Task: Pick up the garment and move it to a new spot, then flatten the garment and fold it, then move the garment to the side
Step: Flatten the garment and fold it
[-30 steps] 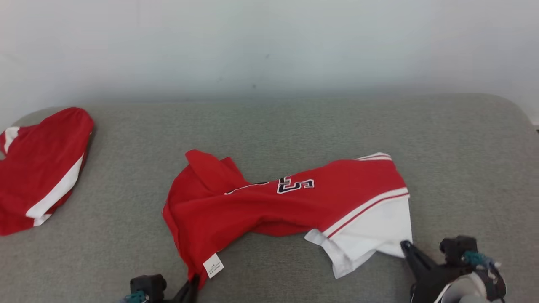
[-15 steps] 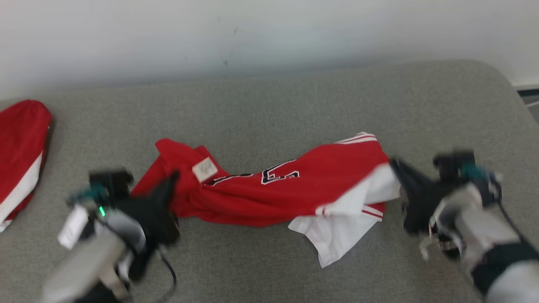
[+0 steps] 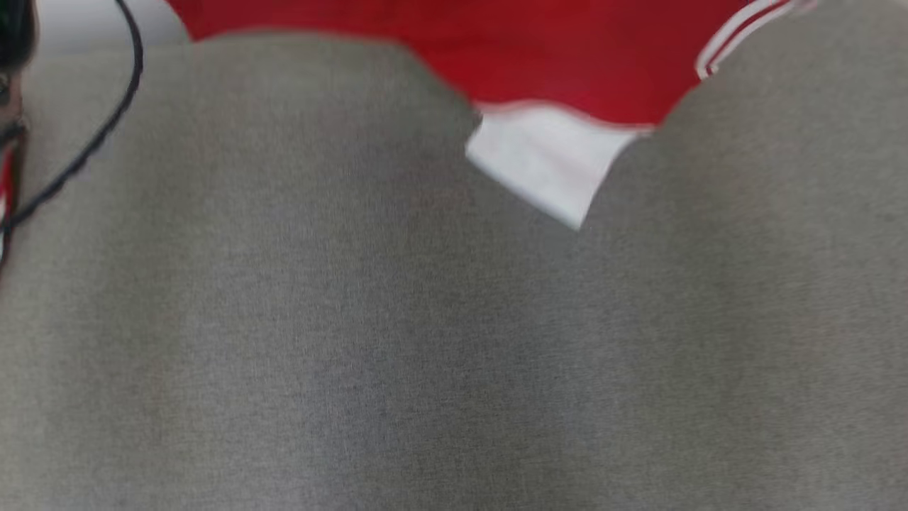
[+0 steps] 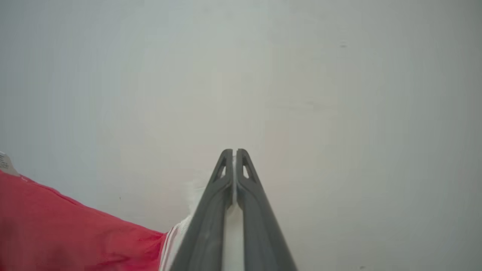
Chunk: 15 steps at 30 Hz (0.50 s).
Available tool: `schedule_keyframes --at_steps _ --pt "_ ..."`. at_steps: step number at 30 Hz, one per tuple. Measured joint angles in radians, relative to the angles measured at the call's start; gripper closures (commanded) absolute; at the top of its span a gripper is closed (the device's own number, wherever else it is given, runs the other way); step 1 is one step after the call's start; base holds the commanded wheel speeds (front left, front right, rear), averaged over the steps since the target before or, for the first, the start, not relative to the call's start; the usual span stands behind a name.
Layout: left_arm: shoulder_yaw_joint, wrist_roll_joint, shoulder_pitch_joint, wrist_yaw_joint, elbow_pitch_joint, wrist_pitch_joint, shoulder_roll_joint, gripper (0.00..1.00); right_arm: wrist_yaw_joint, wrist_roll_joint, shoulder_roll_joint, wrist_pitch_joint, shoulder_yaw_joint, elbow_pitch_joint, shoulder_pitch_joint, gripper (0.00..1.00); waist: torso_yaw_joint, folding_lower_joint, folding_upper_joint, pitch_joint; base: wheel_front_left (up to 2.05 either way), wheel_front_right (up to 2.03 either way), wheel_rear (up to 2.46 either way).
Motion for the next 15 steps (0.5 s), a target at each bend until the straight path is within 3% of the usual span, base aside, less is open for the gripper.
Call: schedule_keyframes --at_steps 4,10,15 --pt "-0.002 -0.007 0.14 0.007 -0.024 -0.049 0.021 1.0 0.021 -0.015 -0.014 -0.049 0.049 -0.018 0.164 1.0 0.01 0.0003 0.0002 0.057 0.0 0.0 0.0" --pt "-0.048 -0.05 0.447 -0.002 0.012 -0.123 -0.028 1.0 0.027 0.024 -0.034 -0.143 0.068 -0.012 0.521 1.0 0.026 0.0001 0.0003 0.08 0.0 0.0 0.0" --pt "-0.104 -0.059 0.639 -0.019 0.031 -0.15 -0.069 1.0 0.031 0.051 -0.034 -0.169 0.068 -0.008 0.683 1.0 0.03 -0.0003 0.0001 0.039 0.0 0.0 0.0"
